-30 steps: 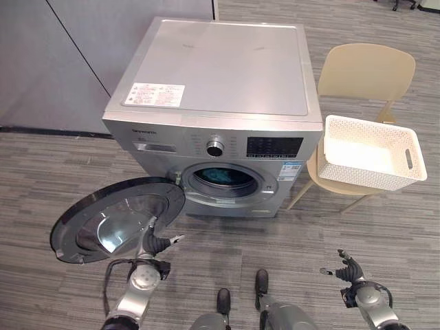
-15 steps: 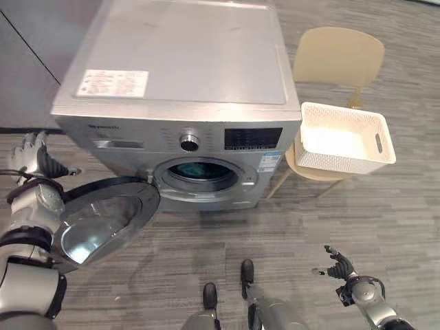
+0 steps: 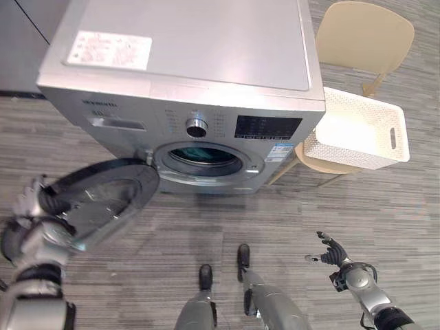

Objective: Grab the laundry basket,head to the washer,open it,put in the laundry and shut it.

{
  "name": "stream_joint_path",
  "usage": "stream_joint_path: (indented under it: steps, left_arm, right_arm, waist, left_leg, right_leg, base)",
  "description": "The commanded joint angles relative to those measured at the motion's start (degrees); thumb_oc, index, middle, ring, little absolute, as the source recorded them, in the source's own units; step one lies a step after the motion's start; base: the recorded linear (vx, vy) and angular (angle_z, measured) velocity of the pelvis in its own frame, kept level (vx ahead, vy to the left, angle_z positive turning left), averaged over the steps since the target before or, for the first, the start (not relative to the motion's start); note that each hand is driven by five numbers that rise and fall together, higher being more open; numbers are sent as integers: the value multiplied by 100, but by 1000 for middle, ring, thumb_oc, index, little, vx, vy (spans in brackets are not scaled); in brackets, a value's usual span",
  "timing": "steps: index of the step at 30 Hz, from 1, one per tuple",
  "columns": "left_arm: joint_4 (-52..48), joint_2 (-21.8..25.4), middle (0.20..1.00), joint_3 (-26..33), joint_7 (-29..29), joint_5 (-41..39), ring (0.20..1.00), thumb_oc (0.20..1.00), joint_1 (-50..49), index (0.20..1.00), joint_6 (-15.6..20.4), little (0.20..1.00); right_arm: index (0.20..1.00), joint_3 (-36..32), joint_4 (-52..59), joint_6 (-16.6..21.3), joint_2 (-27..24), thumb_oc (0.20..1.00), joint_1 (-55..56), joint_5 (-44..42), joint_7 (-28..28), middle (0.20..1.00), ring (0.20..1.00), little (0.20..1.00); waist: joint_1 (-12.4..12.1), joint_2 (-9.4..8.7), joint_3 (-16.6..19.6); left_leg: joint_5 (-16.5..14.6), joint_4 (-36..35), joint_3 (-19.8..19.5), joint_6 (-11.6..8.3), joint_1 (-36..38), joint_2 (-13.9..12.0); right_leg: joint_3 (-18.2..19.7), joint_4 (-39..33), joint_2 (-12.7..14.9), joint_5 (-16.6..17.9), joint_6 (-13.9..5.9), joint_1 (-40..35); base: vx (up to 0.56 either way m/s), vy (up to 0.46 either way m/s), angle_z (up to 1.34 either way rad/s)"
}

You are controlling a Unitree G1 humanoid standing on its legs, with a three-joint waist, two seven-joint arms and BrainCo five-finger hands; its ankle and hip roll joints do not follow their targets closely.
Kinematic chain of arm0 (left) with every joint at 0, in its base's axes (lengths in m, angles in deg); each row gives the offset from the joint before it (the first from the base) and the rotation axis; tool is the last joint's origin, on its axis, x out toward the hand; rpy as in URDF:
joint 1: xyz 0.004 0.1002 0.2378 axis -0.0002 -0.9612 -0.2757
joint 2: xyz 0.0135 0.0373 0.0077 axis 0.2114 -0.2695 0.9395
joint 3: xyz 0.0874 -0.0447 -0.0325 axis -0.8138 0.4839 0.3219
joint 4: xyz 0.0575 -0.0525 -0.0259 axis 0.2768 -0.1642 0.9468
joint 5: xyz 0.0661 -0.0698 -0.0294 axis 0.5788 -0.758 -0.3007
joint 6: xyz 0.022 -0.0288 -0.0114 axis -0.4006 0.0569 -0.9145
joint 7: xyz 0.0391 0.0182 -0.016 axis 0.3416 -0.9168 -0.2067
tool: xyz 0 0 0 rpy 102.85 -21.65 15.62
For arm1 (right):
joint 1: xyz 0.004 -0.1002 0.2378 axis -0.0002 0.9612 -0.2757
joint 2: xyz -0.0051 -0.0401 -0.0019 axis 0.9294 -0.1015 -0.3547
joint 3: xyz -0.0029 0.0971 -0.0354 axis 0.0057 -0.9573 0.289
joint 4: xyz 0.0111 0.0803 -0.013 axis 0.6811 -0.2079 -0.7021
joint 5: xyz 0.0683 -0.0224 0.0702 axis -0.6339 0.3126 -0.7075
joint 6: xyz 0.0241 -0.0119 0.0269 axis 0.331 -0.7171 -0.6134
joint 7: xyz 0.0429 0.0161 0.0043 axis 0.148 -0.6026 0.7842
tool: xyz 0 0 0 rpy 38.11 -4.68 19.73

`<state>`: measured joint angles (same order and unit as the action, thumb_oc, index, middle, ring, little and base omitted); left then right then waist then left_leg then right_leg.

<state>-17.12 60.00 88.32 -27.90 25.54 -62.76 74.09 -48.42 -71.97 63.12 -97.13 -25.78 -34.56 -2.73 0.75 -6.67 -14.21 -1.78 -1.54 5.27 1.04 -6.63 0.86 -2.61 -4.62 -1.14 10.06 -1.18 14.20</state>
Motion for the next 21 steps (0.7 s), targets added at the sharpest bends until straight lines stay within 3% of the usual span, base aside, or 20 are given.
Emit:
stream_joint_path:
  steps: [1, 3, 4, 9, 14, 18, 20, 21]
  left_arm:
    - [-1000, -1277, 1000, -860, -504, -1675, 1000, 1000, -1074, 1000, 255, 1000]
    - [-1416, -1476, 1000, -969, -695, -1822, 1000, 1000, -1333, 1000, 279, 1000]
    - [-2106, -1761, 1000, -1178, -1049, -2114, 1000, 1000, -1752, 1000, 300, 1000]
    - [-3068, -1972, 1000, -1723, -1485, -2542, 1000, 1000, -1947, 1000, 286, 1000]
    - [-3391, -2337, 1000, -2232, -1321, -2957, 1000, 1000, -1239, 1000, 292, 1000]
    - [-2943, -2533, 1000, -2530, -846, -2771, 1000, 1000, -89, 1000, 347, 1000]
    - [-1397, -2270, 1000, -2595, -182, -2102, 1000, 1000, 1396, 1000, 317, 1000]
    - [-534, -1911, 1000, -2538, 18, -1960, 1000, 1000, 2000, 1000, 250, 1000]
  right_arm:
    - [1000, -272, 296, -83, -88, 1000, 248, 190, -123, 1000, 1000, 1000]
    - [1000, -324, 336, -114, -98, 1000, 275, 248, -116, 1000, 1000, 1000]
    - [1000, -407, 434, -149, -105, 1000, 328, 374, -81, 1000, 1000, 1000]
    - [1000, -421, 514, -183, -83, 1000, 378, 487, -60, 1000, 1000, 1000]
    - [1000, -310, 460, -167, 13, 1000, 382, 519, -166, 1000, 1000, 1000]
    - [1000, -165, 500, -164, -5, 1000, 389, 558, -252, 1000, 1000, 1000]
    - [1000, 44, 614, -132, -194, 1000, 297, 556, -279, 1000, 1000, 1000]
    - [1000, 131, 673, -109, -295, 1000, 298, 533, -282, 1000, 1000, 1000]
  waist:
    - [-131, -37, 365]
    - [-141, 16, 380]
    - [-165, 103, 415]
    - [-137, 213, 444]
    - [-11, 239, 443]
    - [204, 239, 466]
    - [483, 273, 478]
    - [595, 287, 497]
  left_leg:
    - [185, 117, -376, -101, -549, 27]
    - [176, 99, -380, -90, -485, 41]
    - [170, 64, -383, -75, -388, 67]
    - [173, -3, -380, -60, -251, 71]
    - [200, -57, -308, -66, -228, 53]
    - [231, -111, -158, -75, -281, 25]
    - [295, -162, 40, -93, -460, -31]
    - [338, -162, 122, -106, -593, -57]
  right_leg:
    - [-11, 393, 212, -938, -504, -306]
    - [-13, 384, 216, -956, -495, -357]
    - [-35, 362, 223, -984, -485, -455]
    - [-34, 333, 235, -1018, -477, -578]
    - [23, 330, 210, -1026, -467, -559]
    - [141, 337, 189, -970, -474, -416]
    - [360, 380, 145, -866, -493, -74]
    - [427, 398, 132, -808, -499, 92]
  base:
    - [67, 53, -1]
    - [19, 0, 8]
    - [31, -7, 22]
    - [12, -21, 7]
    - [-15, -41, -2]
    - [-42, -9, -23]
    - [-100, 42, -77]
    - [-71, 19, -97]
